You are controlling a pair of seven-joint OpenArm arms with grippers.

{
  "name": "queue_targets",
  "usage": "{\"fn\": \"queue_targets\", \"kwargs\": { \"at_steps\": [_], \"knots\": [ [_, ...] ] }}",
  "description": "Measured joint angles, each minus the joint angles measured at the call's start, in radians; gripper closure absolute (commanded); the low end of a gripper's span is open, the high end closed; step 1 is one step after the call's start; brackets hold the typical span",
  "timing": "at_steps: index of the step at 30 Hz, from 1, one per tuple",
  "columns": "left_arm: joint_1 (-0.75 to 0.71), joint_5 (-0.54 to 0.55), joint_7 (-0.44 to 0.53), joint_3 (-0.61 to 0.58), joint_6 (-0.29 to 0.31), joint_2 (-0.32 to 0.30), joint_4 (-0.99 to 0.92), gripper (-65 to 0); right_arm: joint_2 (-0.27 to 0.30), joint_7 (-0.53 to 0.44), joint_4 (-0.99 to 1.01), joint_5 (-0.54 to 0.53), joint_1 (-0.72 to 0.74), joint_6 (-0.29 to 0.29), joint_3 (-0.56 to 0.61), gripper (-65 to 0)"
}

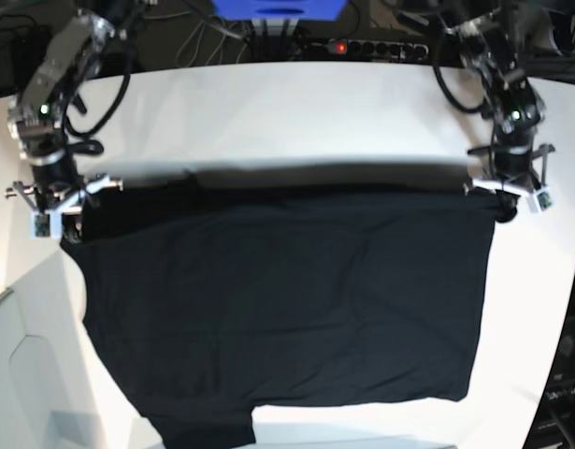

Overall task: Fold the T-shirt properly
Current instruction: 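Lift the shoulder edge with both grippers and pull it toward the robot, then lower the held edge and reposition the right gripper along the shirt side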

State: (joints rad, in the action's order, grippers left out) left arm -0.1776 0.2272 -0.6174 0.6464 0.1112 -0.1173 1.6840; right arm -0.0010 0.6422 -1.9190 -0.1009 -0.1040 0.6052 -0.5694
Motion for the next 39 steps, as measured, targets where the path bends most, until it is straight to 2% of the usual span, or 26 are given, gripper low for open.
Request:
{"fn": "queue_targets", "kwargs": {
  "at_steps": [12, 22, 39],
  "knots": [
    [0.22, -0.006, 0.0, -0.006, -0.003, -0.002, -0.097, 0.0, 0.09, -0.002, 0.275, -0.001, 0.19, 0.0, 0.072, 0.0],
    [0.322, -0.008, 0.008, -0.052, -0.006, -0.002, -0.232, 0.0, 0.106, -0.003, 0.414, 0.0, 0.32, 0.0, 0.073, 0.0],
    [0.391, -0.006, 0.015, -0.047, -0.006, -0.018, -0.332, 0.0, 0.109, -0.006, 0.523, 0.003, 0.401, 0.0, 0.073, 0.0]
  ]
}}
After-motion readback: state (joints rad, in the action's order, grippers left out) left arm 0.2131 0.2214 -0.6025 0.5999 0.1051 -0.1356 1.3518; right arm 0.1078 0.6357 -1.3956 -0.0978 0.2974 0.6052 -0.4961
